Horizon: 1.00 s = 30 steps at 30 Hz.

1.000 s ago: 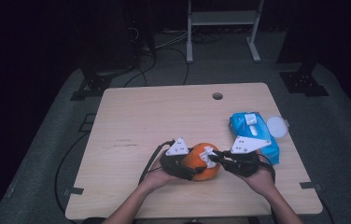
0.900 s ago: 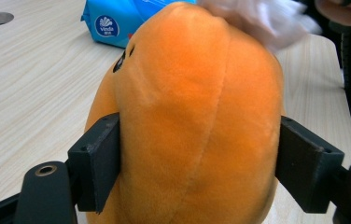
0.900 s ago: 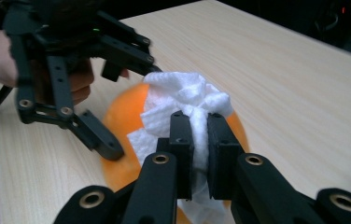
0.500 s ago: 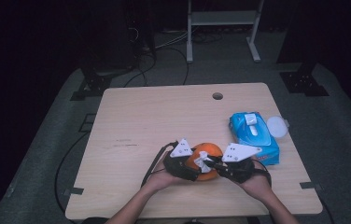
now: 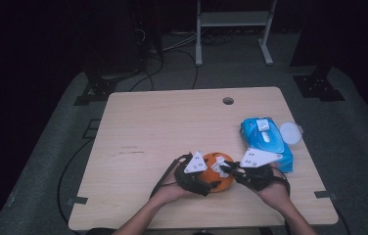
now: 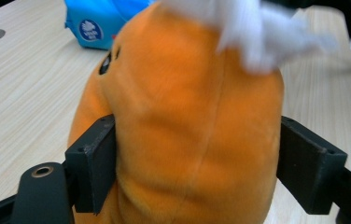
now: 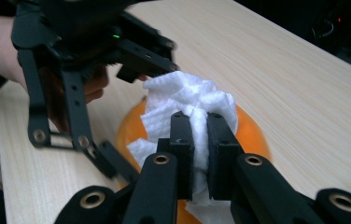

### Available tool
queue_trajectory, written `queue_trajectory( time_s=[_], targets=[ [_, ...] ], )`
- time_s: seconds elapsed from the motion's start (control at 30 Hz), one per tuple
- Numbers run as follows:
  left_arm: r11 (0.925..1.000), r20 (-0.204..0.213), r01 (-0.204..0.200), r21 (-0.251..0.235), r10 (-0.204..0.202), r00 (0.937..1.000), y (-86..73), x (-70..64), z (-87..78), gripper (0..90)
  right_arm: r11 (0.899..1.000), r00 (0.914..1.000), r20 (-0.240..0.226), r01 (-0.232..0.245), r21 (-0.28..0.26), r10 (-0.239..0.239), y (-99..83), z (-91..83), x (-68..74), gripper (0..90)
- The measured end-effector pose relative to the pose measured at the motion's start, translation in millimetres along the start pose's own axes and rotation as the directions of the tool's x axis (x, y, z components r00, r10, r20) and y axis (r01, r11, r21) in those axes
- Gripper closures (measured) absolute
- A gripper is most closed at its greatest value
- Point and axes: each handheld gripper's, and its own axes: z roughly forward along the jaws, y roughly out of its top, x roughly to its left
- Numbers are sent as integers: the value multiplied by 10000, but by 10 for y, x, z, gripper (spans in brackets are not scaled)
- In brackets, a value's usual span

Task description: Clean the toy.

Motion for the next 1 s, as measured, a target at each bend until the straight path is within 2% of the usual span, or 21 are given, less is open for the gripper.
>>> queue_trajectory(
  time_s=[0.07, 0.13, 0.23, 0.27, 0.33, 0.47, 0.5, 0.57, 0.73, 0.8, 0.87, 0.93, 1.0],
  targets=[
    [10000, 39, 32, -81, -32, 10000, -9, 12, -12, 219, 10000, 10000, 73, -58, -33, 58, 21, 3, -8, 822],
    [9997, 64, 84, -225, -83, 9999, -17, 26, -9, 226, 9995, 9993, 247, -280, -155, 284, 4, -24, -100, 821],
    [9995, 144, 92, -307, -88, 9999, -26, 35, -4, 226, 9953, 9942, 480, -953, -162, 959, -82, -85, -281, 821],
    [9996, 148, -108, -255, 112, 9998, -20, 20, 2, 226, 9944, 9926, 599, -1050, -99, 1054, -107, -95, -315, 821],
    [9990, 81, -423, -123, 424, 9991, 3, -36, 28, 221, 9904, 9901, 204, -1386, -9, 1386, -136, -105, -356, 822],
    [9957, 52, -929, 21, 929, 9957, 11, -88, 50, 209, 9959, 9956, -241, -902, -49, 901, -21, -55, -204, 820],
    [9958, 19, -918, 25, 918, 9958, 11, -87, 46, 209, 9976, 9973, -272, -689, 3, 688, 11, -30, -179, 820],
    [9980, 11, -629, -67, 629, 9980, 5, -53, 34, 214, 9980, 9978, -161, -636, 50, 636, 18, -10, -204, 821],
    [9990, 176, 193, -394, -187, 9997, -21, 50, 14, 234, 9872, 9872, 55, -1592, 23, 1592, -167, -66, -426, 821],
    [9978, 274, 463, -481, -450, 9986, -39, 93, -4, 234, 9834, 9834, 221, -1807, 196, 1802, -252, -80, -477, 821],
    [9936, 397, 937, -635, -913, 9950, -60, 156, -28, 234, 9810, 9816, 235, -1905, 376, 1897, -313, -74, -501, 821],
    [9892, 447, 1280, -713, -1250, 9911, -70, 192, -39, 234, 9801, 9808, 160, -1950, 373, 1945, -316, -66, -486, 822],
    [9867, 357, 1421, -790, -1396, 9896, -69, 198, -32, 233, 9829, 9833, 71, -1819, 288, 1817, -252, -69, -431, 823]
  ],
)
